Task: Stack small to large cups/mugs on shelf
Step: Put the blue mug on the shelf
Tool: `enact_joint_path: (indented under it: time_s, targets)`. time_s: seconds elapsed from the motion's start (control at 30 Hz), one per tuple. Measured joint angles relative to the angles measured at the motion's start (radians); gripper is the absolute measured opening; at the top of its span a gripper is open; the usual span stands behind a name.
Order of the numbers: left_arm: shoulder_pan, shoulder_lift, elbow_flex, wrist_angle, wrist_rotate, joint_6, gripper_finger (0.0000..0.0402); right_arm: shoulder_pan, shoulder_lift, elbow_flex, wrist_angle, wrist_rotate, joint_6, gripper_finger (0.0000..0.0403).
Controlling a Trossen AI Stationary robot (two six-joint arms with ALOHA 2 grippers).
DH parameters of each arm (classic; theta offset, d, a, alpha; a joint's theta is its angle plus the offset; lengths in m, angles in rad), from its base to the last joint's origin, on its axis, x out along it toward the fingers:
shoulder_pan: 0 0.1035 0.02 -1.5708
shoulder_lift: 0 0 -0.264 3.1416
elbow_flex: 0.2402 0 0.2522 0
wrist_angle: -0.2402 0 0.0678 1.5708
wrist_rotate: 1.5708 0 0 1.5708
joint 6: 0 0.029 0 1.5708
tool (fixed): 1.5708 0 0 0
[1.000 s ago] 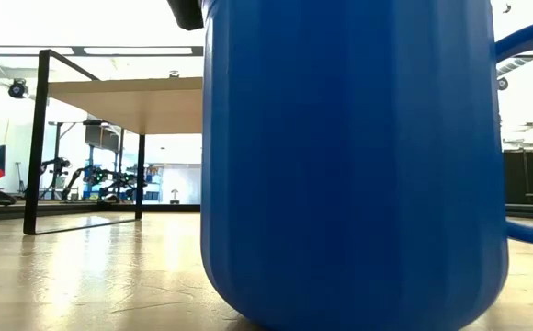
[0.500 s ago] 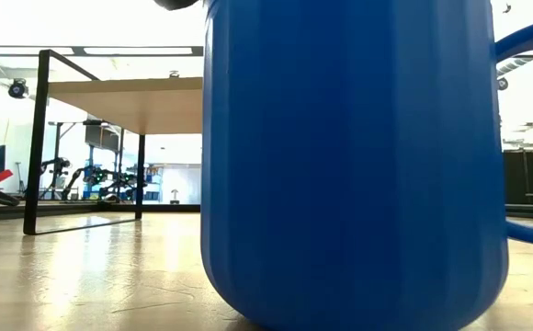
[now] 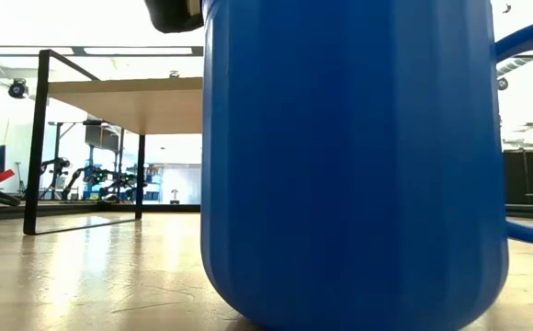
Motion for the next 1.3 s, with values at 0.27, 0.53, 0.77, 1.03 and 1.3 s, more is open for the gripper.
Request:
enact_joint_path:
  time_s: [0.27, 0.53, 0.77, 1.03, 1.3]
  targets:
    - [0.002, 0.021, -0.006, -0.010, 0.000, -0.055, 0.0063, 0.000, 0.000, 0.000, 0.000, 0.000, -0.001, 0.0068]
    - [0.003, 0.021, -0.015, -0.008, -0.027, -0.112, 0.0063, 0.000, 0.000, -0.006, -0.001, 0.004, -0.005, 0.0068]
    - [0.004, 0.021, -0.045, -0.005, -0.051, -0.151, 0.0063, 0.000, 0.000, -0.018, 0.000, 0.025, -0.007, 0.0068]
    - [0.004, 0.021, -0.110, 0.029, -0.050, -0.192, 0.0063, 0.000, 0.000, -0.021, 0.000, 0.051, -0.007, 0.0068]
    - [0.001, 0.021, -0.163, 0.202, -0.045, -0.193, 0.0063, 0.000, 0.000, -0.023, 0.000, 0.059, -0.007, 0.0068]
